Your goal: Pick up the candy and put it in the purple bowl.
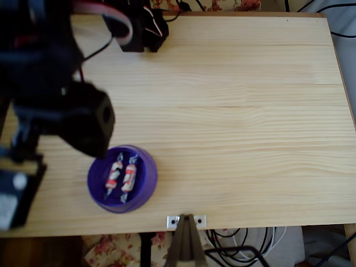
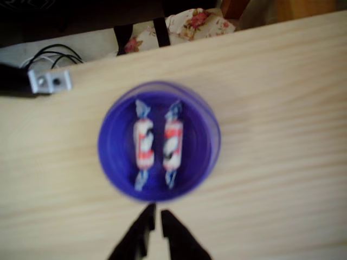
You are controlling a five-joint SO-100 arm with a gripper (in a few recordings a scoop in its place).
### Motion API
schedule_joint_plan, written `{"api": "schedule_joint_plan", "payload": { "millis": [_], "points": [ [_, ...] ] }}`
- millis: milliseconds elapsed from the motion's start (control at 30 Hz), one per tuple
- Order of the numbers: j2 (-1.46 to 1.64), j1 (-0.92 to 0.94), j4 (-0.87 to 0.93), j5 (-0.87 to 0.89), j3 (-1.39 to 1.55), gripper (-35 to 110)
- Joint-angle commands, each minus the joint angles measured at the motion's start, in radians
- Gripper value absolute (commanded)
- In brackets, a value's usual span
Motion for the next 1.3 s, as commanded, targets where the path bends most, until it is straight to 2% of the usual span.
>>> {"api": "schedule_joint_plan", "payload": {
  "millis": [0, 100, 300, 533, 700, 900, 1267],
  "points": [
    [0.319, 0.025, 0.034, -0.011, 0.086, -1],
    [0.474, 0.012, 0.052, -0.046, 0.202, -1],
    [0.857, -0.014, -0.034, -0.077, 0.515, -1],
    [1.017, -0.014, -0.028, -0.089, 0.673, -1],
    [1.365, -0.071, 0.057, -0.049, 0.857, -1],
    [1.379, -0.075, 0.141, -0.028, 0.933, -1],
    [1.379, -0.084, 0.075, -0.008, 1.106, -1]
  ]
}}
